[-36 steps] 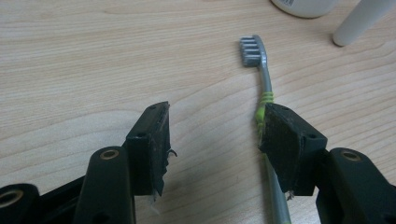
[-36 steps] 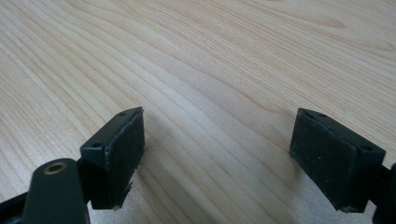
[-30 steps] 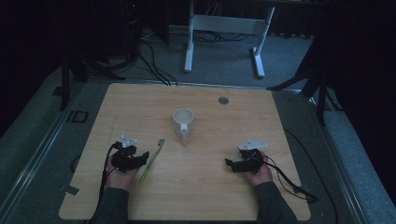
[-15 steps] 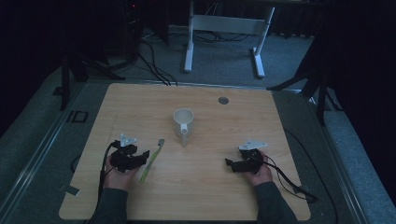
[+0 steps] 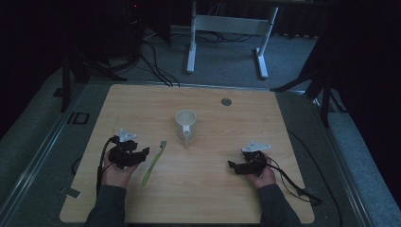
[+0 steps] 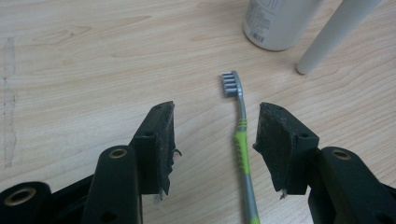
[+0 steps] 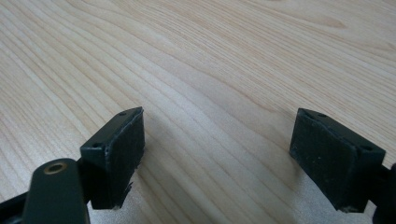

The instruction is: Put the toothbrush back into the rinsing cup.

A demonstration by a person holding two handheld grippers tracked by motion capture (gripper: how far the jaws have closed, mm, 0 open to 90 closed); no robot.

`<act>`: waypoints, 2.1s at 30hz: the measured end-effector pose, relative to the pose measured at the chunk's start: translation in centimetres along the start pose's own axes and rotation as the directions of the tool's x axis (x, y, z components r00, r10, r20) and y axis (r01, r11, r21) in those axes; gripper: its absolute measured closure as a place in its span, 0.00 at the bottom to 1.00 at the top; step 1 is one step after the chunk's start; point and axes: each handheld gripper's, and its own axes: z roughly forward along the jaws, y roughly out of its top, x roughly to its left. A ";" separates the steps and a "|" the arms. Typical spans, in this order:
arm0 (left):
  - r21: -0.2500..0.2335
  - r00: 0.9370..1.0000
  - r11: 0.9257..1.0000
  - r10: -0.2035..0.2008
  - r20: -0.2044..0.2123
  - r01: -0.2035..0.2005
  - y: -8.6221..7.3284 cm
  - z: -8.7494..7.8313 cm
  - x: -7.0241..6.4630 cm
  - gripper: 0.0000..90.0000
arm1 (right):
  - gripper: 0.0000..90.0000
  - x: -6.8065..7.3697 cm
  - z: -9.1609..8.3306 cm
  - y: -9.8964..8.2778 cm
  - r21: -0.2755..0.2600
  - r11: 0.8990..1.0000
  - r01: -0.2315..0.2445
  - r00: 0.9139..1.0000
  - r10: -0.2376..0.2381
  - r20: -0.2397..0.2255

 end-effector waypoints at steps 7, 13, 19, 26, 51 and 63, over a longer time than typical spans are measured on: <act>0.029 1.000 0.999 0.013 -0.001 -0.013 0.9 0.2 -0.4 0.54 | 0.20 0.0 0.0 0.0 0.000 1.000 0.000 1.000 0.000 0.000; 0.040 1.000 0.999 0.019 0.001 -0.019 1.4 0.2 -0.6 0.54 | 0.20 0.0 0.0 0.0 -0.001 1.000 0.000 1.000 0.000 0.000; 0.066 1.000 0.997 0.028 0.004 -0.028 1.8 0.3 -0.8 0.53 | 0.20 0.0 0.0 0.0 0.000 1.000 0.000 1.000 0.000 0.000; 0.111 0.999 0.993 0.034 0.008 -0.035 2.2 0.8 -1.2 0.53 | 0.20 0.0 0.0 0.0 0.000 1.000 -0.001 1.000 0.001 0.000; 0.227 0.996 0.970 0.079 0.031 -0.084 3.2 1.8 -1.9 0.55 | 0.20 0.0 0.0 0.0 0.000 1.000 -0.001 1.000 0.001 0.000; 0.293 0.993 0.950 0.085 0.080 -0.105 3.5 2.5 -1.9 0.62 | 0.20 0.0 0.0 0.0 0.001 1.000 -0.002 1.000 0.002 0.000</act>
